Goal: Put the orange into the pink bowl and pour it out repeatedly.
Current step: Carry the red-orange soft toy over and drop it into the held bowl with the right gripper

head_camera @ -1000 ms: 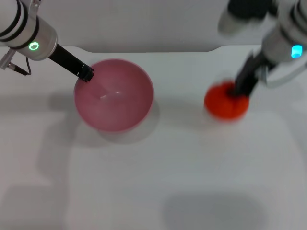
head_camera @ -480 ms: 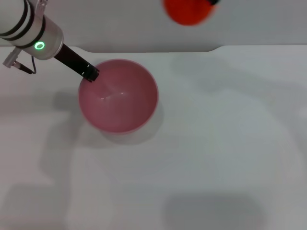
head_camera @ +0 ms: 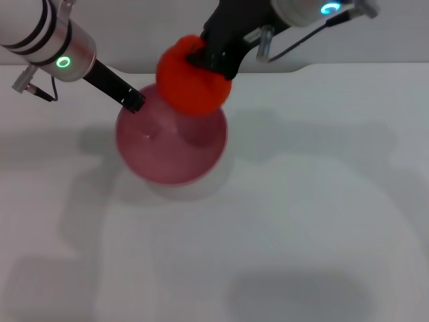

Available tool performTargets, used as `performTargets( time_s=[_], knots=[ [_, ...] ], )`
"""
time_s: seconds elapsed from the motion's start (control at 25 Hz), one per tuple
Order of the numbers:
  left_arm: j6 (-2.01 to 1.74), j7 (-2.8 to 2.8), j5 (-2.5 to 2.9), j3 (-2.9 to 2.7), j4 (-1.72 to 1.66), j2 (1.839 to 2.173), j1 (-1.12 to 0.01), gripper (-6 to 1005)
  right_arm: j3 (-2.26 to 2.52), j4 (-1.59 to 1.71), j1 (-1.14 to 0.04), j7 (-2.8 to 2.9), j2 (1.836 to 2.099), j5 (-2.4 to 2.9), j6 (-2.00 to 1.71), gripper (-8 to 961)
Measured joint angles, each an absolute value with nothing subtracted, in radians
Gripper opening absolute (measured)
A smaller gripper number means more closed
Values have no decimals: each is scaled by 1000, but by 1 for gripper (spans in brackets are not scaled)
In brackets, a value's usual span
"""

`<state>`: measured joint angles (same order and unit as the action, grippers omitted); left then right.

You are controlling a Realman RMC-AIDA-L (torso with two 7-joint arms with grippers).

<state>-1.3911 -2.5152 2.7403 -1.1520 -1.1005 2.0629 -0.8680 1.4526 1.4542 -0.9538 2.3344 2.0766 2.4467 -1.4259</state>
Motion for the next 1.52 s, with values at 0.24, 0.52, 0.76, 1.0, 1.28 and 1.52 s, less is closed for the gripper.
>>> performTargets(
  time_s=[0.24, 0.52, 0.76, 1.0, 1.28, 1.52],
  knots=[
    [-1391, -2516, 2740, -1153, -1099, 2063, -868, 41, 1466, 1384, -955, 2318, 2077, 2406, -1403, 67],
    [-1391, -2515, 2740, -1153, -1099, 2063, -868, 42, 1464, 1365, -967, 2344, 2077, 2400, -1401, 84],
    [-1390, -2515, 2740, -1153, -1097, 2063, -866, 42, 1459, 1380, -951, 2344, 2076, 2398, -1393, 128],
    [-1390, -2515, 2740, -1154, -1097, 2063, -865, 42, 1446, 1420, -915, 2344, 2074, 2396, -1370, 329],
    [-1387, -2515, 2739, -1156, -1097, 2064, -865, 42, 1403, 1515, -806, 2343, 2074, 2392, -1276, 591],
    [-1324, -2511, 2723, -1192, -1103, 2065, -850, 42, 1343, 1580, -577, 2280, 2076, 2214, -985, 659]
  ],
)
